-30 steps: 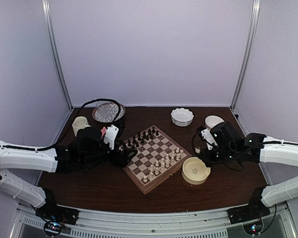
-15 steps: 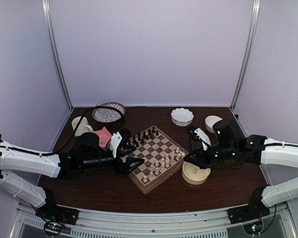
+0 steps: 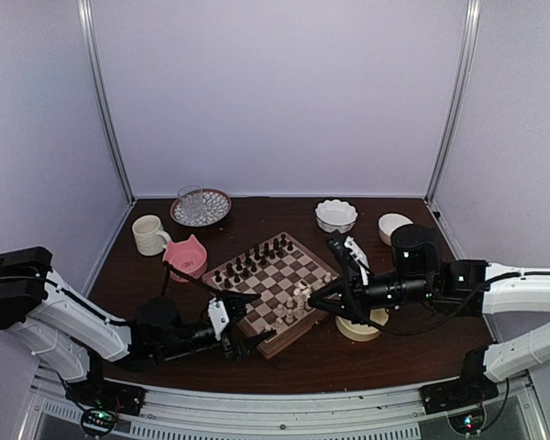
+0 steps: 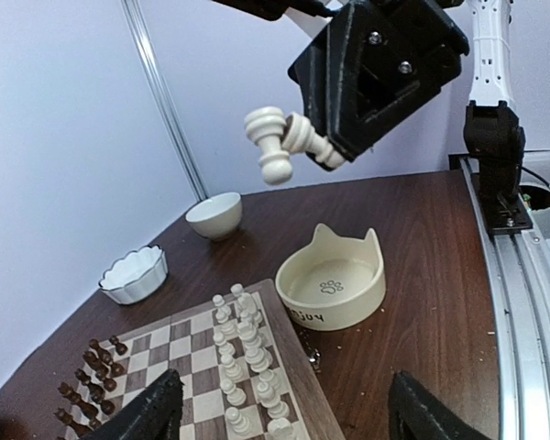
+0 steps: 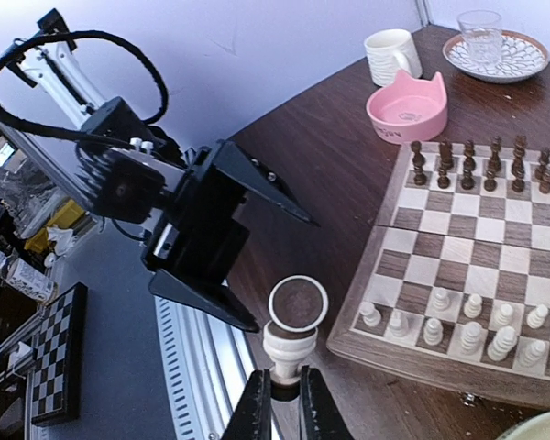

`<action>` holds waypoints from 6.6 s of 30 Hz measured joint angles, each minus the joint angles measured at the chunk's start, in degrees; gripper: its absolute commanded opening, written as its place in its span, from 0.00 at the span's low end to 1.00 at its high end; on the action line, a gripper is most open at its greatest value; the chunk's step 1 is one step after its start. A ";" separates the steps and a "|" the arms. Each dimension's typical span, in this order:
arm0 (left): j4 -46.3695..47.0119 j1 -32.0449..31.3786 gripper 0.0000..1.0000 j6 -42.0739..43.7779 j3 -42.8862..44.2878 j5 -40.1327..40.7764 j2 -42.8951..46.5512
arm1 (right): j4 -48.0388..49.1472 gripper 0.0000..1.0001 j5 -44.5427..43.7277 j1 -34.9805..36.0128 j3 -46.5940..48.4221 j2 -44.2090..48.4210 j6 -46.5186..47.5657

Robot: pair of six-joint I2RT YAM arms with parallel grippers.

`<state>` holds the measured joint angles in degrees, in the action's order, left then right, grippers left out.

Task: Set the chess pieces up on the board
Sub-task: Pick up the pawn from the chess pile, then place the chess pile in the storage box, then pass from the left arm to the right, then pass from the right arm to the left

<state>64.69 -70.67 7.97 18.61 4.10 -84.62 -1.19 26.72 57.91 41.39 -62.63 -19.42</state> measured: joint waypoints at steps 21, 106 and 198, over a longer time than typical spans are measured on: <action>8.98 -1.46 0.47 6.54 -0.22 2.49 -0.52 | 9.70 0.03 -2.40 6.75 4.66 -12.48 -2.89; -43.08 9.97 0.00 -15.85 20.90 -26.47 5.31 | -2.82 0.62 -24.00 -2.32 1.95 4.61 22.05; -37.64 8.87 0.48 -29.18 24.00 -41.97 -5.55 | 23.96 0.04 -27.41 19.34 -18.27 3.06 68.91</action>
<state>27.05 -61.80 -21.21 42.61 -37.87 -90.17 22.76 -0.69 77.25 23.11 -59.57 49.50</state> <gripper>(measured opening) 0.480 0.144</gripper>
